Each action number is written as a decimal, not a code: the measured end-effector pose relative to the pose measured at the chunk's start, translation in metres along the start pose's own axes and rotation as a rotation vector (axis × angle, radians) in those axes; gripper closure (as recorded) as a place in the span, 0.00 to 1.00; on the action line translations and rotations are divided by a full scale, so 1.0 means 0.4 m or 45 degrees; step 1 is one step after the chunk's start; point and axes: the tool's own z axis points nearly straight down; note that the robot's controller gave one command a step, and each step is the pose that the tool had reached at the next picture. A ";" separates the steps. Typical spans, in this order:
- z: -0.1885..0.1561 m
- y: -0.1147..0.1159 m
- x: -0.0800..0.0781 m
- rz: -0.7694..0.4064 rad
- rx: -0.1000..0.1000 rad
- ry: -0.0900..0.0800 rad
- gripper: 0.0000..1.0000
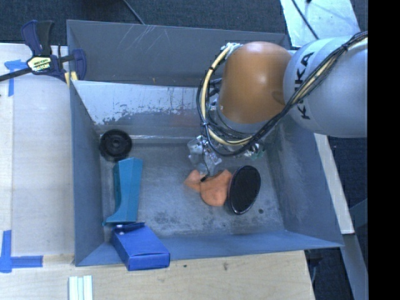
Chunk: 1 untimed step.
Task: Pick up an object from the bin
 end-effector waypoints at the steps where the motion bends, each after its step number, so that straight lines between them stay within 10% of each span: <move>1: 0.000 0.000 0.000 0.002 0.000 0.001 0.00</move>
Offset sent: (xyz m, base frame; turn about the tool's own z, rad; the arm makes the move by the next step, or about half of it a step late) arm 0.0000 0.0000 0.0000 0.0000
